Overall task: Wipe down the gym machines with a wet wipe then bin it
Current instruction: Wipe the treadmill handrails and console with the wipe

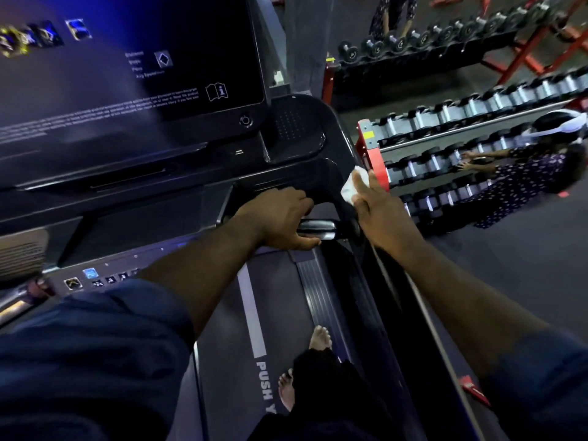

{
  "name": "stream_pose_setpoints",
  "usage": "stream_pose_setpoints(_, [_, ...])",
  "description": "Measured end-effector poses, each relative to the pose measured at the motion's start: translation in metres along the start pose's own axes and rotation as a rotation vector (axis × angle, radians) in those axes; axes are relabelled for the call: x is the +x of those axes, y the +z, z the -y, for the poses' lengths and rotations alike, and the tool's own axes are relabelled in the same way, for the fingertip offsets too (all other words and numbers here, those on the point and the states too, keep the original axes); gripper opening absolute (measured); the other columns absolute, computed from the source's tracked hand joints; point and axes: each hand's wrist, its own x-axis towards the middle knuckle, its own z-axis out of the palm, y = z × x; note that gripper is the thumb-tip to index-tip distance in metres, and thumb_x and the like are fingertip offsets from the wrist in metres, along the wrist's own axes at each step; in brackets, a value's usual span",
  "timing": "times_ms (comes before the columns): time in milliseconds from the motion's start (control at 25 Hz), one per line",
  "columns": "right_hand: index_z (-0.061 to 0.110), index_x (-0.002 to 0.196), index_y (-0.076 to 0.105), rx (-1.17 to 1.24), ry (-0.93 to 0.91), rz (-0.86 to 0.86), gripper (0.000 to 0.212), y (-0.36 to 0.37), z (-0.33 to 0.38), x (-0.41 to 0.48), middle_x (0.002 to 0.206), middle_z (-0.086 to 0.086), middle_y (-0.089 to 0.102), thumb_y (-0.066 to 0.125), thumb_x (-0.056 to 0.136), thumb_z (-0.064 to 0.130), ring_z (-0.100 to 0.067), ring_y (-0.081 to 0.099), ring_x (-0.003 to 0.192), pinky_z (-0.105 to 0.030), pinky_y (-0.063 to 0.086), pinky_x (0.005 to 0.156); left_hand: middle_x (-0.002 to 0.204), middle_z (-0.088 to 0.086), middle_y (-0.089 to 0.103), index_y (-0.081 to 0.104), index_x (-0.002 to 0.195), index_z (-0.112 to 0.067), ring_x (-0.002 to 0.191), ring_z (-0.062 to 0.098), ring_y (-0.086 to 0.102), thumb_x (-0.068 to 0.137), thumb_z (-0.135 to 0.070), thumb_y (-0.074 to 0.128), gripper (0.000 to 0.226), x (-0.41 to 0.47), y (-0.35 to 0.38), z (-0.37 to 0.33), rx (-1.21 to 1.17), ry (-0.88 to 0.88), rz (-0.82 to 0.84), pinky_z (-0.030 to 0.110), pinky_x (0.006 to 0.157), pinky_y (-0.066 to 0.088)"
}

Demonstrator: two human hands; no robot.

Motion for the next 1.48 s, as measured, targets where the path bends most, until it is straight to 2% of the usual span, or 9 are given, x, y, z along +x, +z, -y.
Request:
stream_pose_setpoints(320, [0.038,0.165,0.017,0.099,-0.017,0.134,0.056,-0.021,0.031,0.180,0.175,-0.004,0.005,0.035,0.113,0.033,-0.039,0.023,0.156,-0.045,0.019,0.127,0.123,-0.004,0.052,0.053,0.130,-0.024,0.113,0.018,0.047,0.076,-0.086,0.046,0.083,0.007,0.004,0.008,0.013,-0.014,0.016,0.039,0.102,0.039])
stream_pose_setpoints(520, [0.045,0.163,0.020,0.281,0.034,0.109,0.053,-0.027,0.027,0.164,0.173,0.001,0.020,0.035,0.112,0.040,-0.031,0.029,0.155,-0.042,0.016,0.127,0.121,-0.006,0.053,0.056,0.126,-0.025,0.111,0.016,0.048,0.074,-0.086,0.051,0.080,0.007,0.004,0.007,-0.014,-0.029,0.007,0.036,0.099,0.038])
stream_pose_setpoints(640, [0.053,0.160,0.019,0.353,0.142,0.074,0.051,-0.020,0.007,0.081,0.149,-0.011,0.057,0.033,0.112,0.045,-0.019,0.064,0.113,-0.033,0.039,0.104,0.126,-0.007,0.054,0.057,0.129,-0.026,0.114,0.016,0.049,0.074,-0.086,0.052,0.081,0.007,0.005,0.008,-0.024,-0.032,0.013,0.037,0.101,0.039])
stream_pose_setpoints(800, [0.052,0.160,0.020,0.225,0.187,0.035,0.052,-0.012,-0.018,-0.023,0.091,-0.004,0.071,0.027,0.109,0.059,-0.009,0.065,0.073,-0.032,0.053,0.070,0.125,-0.009,0.055,0.056,0.131,-0.028,0.114,0.014,0.049,0.075,-0.088,0.050,0.082,0.008,0.005,0.007,-0.011,-0.040,0.040,0.035,0.101,0.039])
stream_pose_setpoints(960, [0.029,0.165,0.020,0.173,0.125,-0.042,0.056,0.003,-0.013,-0.019,0.142,-0.010,0.061,0.030,0.112,0.045,-0.023,0.064,0.118,-0.030,0.048,0.096,0.103,-0.010,0.056,0.062,0.107,-0.027,0.096,0.016,0.054,0.076,-0.089,0.050,0.071,0.006,-0.003,0.003,0.018,-0.061,0.085,0.036,0.083,0.045])
stream_pose_setpoints(1080, [0.017,0.167,0.016,0.026,-0.125,-0.073,0.058,0.011,-0.004,0.025,0.173,-0.005,0.017,0.034,0.113,0.029,-0.023,0.016,0.159,-0.036,0.020,0.126,0.096,-0.007,0.060,0.064,0.097,-0.026,0.089,0.018,0.060,0.079,-0.089,0.050,0.066,0.000,-0.008,-0.001,0.061,-0.077,0.077,0.033,0.069,0.042])
stream_pose_setpoints(1240, [0.017,0.167,0.009,-0.303,-0.384,0.058,0.067,0.008,-0.001,0.063,0.175,-0.001,0.004,0.039,0.107,0.009,-0.022,0.000,0.161,-0.047,0.015,0.130,0.104,0.000,0.066,0.065,0.103,-0.023,0.096,0.024,0.065,0.084,-0.088,0.045,0.071,-0.027,-0.012,0.004,0.156,-0.077,0.007,0.036,0.076,0.043])
stream_pose_setpoints(1360, [0.020,0.167,0.003,-0.403,-0.486,0.189,0.093,-0.005,0.011,0.065,0.173,0.004,-0.006,0.042,0.089,-0.012,-0.015,-0.011,0.159,-0.037,0.001,0.129,0.111,0.004,0.067,0.063,0.112,-0.021,0.102,0.028,0.064,0.089,-0.085,0.036,0.073,-0.055,-0.017,0.019,0.246,-0.056,-0.043,0.040,0.085,0.045])
stream_pose_setpoints(1480, [0.010,0.165,0.016,-0.577,-0.617,0.265,0.084,-0.013,0.009,0.053,0.173,-0.007,0.013,0.043,0.088,-0.007,-0.023,0.003,0.161,-0.043,0.010,0.128,0.111,0.006,0.065,0.064,0.110,-0.018,0.103,0.028,0.060,0.093,-0.081,0.035,0.071,-0.073,-0.027,0.036,0.180,-0.073,-0.056,0.041,0.090,0.044])
